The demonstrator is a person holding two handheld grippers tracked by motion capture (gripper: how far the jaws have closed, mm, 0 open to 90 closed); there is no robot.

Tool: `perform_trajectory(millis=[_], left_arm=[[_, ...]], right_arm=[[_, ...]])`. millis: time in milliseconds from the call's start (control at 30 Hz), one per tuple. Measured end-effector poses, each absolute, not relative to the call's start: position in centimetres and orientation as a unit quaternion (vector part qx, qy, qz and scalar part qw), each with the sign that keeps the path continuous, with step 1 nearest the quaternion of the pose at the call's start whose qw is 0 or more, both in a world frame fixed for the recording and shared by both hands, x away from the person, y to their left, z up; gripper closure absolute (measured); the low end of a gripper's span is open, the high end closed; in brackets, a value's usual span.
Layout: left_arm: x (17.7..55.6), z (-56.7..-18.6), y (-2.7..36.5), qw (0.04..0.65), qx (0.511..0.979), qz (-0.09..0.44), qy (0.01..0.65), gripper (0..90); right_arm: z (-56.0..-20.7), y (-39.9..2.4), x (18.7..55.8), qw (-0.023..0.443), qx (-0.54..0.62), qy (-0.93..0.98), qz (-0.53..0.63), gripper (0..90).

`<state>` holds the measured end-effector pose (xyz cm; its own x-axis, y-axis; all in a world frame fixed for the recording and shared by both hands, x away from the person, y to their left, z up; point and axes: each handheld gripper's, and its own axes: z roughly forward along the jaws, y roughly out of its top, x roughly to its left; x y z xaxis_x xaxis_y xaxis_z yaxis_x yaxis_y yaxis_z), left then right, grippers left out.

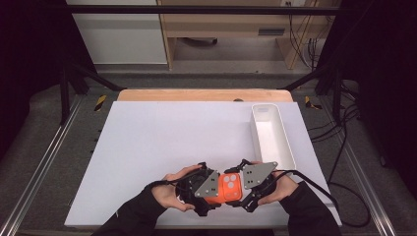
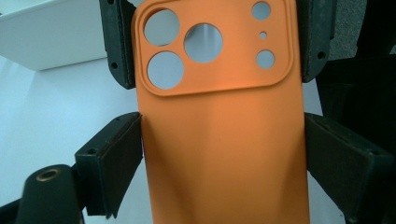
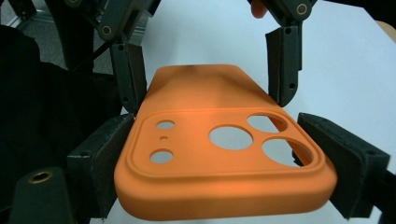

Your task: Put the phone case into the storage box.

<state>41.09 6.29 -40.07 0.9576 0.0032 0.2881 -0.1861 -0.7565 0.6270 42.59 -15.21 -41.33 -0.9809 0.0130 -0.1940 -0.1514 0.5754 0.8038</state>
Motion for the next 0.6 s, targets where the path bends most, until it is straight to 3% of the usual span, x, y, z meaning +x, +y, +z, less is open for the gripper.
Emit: perform_trajectory(millis=[600], left_arm=[[41.21, -39.97, 6.42, 0.353, 0.926, 0.127, -0.049, 14.3]], right_arm=[[-41.07, -15.26, 42.61, 0.076, -0.031, 0.884, 0.46, 15.9]])
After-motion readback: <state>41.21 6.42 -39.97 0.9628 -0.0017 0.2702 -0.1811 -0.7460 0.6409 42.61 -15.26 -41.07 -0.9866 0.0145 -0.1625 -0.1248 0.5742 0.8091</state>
